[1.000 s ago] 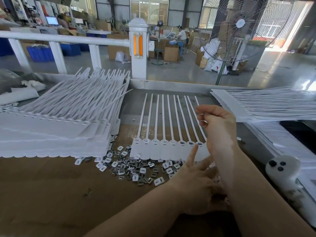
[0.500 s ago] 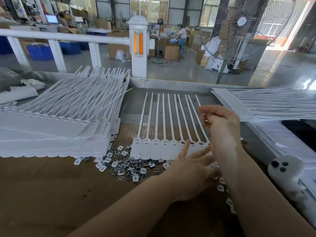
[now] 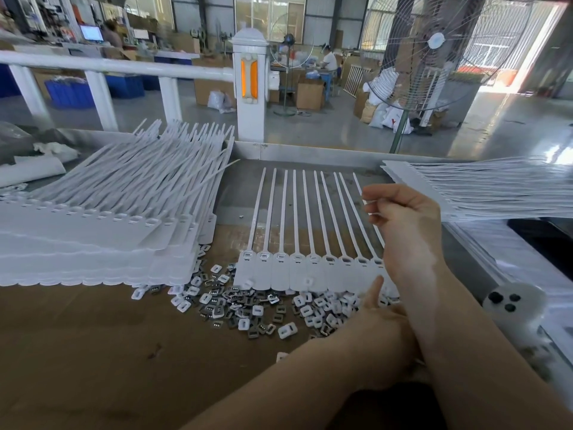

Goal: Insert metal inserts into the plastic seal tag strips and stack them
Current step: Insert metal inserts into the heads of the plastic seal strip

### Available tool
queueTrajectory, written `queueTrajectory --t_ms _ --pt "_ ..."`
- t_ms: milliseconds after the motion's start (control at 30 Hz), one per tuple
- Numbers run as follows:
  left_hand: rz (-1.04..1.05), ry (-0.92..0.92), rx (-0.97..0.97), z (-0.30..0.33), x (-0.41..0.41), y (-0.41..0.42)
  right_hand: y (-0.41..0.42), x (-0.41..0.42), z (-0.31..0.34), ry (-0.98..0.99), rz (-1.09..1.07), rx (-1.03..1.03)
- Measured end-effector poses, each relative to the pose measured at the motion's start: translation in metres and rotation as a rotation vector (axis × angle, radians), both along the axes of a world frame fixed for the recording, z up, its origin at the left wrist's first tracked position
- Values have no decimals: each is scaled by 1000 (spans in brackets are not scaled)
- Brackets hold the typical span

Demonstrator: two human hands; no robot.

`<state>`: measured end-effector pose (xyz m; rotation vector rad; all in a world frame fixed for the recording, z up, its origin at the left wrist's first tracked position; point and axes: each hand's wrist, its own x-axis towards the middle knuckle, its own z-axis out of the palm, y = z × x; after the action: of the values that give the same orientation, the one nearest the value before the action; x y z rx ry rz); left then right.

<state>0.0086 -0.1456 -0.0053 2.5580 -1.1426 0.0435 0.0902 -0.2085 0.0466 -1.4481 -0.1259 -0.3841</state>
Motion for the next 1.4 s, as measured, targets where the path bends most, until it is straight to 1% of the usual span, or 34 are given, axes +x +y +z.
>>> queueTrajectory --t_ms 67,133,200,233,300,367,400,433,500,600,700,967,1200,1300,1400 --pt "67 -61 32 1 6 -1 -2 0 0 -4 -6 5" --pt "140 -139 109 2 14 1 -3 0 0 -11 -9 2" --pt "188 -145 132 5 21 8 -3 -1 -2 -13 -10 7" --pt "212 -136 97 8 24 13 -3 -1 -3 -11 -7 17" --pt "258 -97 -43 14 29 27 -4 -1 -5 -9 -1 25" --pt "289 -10 -170 19 32 46 -3 0 -6 -13 -4 -3" --pt "291 46 -181 21 32 56 -3 0 -7 -14 -6 -14" --pt "281 102 -149 23 31 65 -2 0 -7 -14 -7 -19" --pt "243 191 -15 26 29 85 0 0 -8 -9 -4 -19" --pt "216 281 144 29 25 109 4 -1 -9 -3 -6 -28" --pt "211 328 175 33 21 124 6 -2 -10 7 3 -43" --pt "218 332 240 20 12 128 10 -4 -12 30 41 -41" --pt "384 200 106 21 11 129 9 -4 -15 56 27 -56" --pt "453 172 -5 24 11 125 10 -2 -16 66 17 -69" --pt "519 100 -103 25 12 113 11 1 -17 75 1 -76"
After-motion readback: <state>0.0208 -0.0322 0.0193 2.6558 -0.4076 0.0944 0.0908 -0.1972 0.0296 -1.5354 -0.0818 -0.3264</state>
